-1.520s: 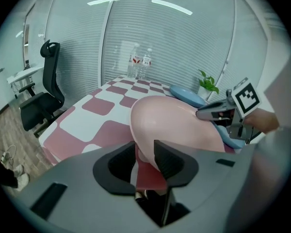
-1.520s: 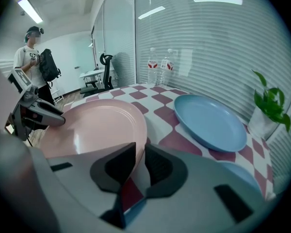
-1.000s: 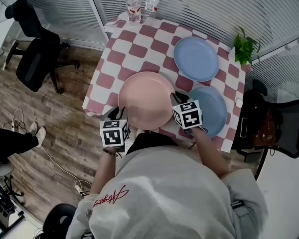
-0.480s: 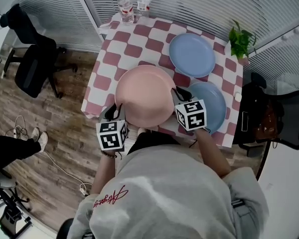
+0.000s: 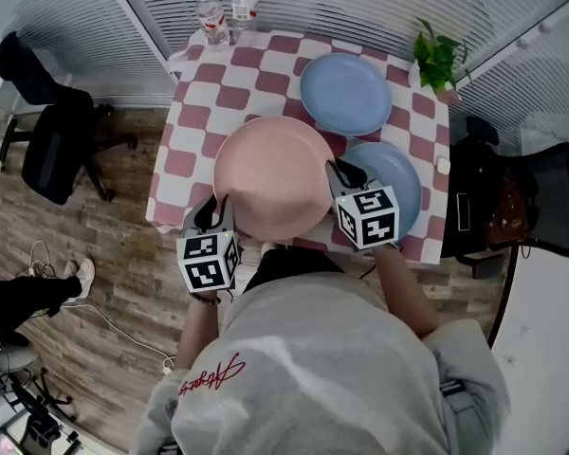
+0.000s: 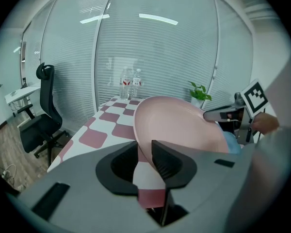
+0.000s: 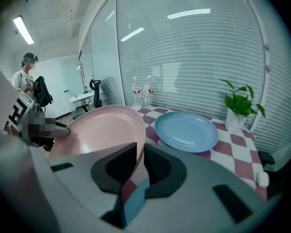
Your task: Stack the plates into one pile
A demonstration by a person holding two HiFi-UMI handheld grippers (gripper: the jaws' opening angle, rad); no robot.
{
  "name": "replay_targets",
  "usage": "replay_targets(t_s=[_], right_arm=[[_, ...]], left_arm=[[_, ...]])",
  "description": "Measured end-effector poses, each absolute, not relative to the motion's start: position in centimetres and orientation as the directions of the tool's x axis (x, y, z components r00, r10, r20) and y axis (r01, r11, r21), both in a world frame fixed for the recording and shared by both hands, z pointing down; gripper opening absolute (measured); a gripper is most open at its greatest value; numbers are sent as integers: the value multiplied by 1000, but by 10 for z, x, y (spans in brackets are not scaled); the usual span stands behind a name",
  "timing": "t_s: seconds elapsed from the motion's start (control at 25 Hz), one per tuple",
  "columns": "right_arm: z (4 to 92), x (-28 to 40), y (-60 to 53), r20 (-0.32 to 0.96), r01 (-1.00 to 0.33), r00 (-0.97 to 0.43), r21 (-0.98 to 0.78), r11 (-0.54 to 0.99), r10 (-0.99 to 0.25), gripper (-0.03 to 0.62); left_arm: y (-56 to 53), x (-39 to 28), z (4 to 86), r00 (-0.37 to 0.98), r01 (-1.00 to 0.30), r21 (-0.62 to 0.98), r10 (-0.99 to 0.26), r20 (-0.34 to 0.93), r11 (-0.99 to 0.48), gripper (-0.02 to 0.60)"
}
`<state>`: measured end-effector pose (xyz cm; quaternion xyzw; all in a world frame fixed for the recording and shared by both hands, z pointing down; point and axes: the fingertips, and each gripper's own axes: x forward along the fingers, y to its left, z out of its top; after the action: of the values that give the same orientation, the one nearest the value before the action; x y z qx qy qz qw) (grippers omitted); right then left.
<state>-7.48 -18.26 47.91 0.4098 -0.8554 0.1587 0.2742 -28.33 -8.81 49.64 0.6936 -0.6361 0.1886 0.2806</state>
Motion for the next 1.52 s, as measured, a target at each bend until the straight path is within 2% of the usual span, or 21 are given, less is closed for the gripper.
replay_targets(t_s=[0.68,1.52], right_arm=[[455,-2,-168,550,-896,-394,-50,442,-736,52],[452,108,-124,533,-990,-137,-52,130,-835,49]], left_arm=[[-115,-226,467,259,-966,129,-784,565,-226,98],[-144,-121,467,492,-845,120,-671,555,-521,98]])
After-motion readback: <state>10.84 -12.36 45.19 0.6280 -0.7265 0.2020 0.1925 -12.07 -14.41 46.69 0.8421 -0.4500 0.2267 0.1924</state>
